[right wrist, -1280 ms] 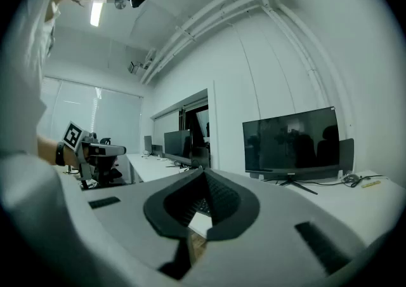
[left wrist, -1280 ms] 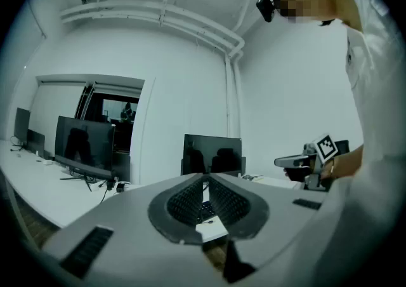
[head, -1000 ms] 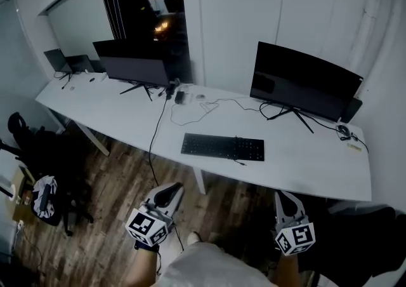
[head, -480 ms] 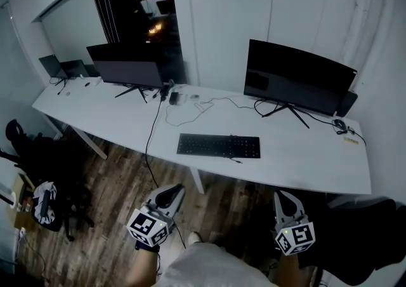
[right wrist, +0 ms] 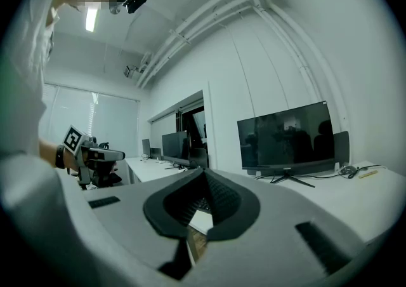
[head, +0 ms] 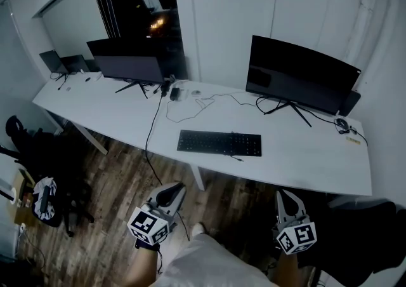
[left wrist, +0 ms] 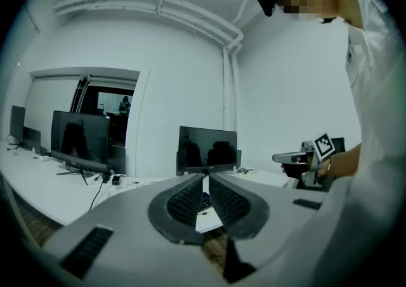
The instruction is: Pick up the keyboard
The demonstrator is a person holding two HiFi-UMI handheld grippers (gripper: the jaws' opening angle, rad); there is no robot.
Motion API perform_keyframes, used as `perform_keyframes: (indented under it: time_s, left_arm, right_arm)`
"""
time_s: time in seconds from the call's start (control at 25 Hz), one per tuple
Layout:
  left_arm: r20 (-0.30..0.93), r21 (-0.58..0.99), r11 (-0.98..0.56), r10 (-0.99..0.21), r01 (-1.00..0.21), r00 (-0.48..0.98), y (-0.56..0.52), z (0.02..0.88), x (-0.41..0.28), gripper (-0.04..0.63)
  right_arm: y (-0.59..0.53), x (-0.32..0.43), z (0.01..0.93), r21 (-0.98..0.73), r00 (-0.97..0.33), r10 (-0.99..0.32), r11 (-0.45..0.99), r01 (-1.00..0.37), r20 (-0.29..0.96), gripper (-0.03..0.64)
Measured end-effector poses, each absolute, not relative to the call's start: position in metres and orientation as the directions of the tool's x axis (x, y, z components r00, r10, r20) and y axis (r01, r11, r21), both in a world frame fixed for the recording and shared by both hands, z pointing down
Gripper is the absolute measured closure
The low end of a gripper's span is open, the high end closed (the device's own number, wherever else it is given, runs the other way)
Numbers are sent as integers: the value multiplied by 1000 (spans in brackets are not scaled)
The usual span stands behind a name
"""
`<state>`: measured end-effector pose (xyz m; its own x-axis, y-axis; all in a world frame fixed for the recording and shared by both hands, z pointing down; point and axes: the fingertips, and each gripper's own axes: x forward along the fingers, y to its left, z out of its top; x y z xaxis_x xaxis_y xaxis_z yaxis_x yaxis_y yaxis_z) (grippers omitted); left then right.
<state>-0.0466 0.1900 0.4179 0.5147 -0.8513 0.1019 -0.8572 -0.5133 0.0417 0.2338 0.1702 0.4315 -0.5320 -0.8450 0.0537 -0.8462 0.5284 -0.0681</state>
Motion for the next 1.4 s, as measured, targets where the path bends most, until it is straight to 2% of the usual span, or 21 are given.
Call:
perform_keyframes:
  time_s: [0.32,0.68,1.4]
  left_arm:
    - [102,38,-526,-843,-849,527,155,432,-53,566]
    - [113,63,-572,-810,-818,576,64,448,-58,566]
    - [161,79,-708,-686,-702,709,-96,479,-74,566]
  right_arm:
    - [139,222,442,-57,-544,-836,541,-839,78,614]
    - [58,193,459,-59,-558,-819,555,-830,137,614]
    - [-98,128,504,-102,-554,-796,547,-831,243,612]
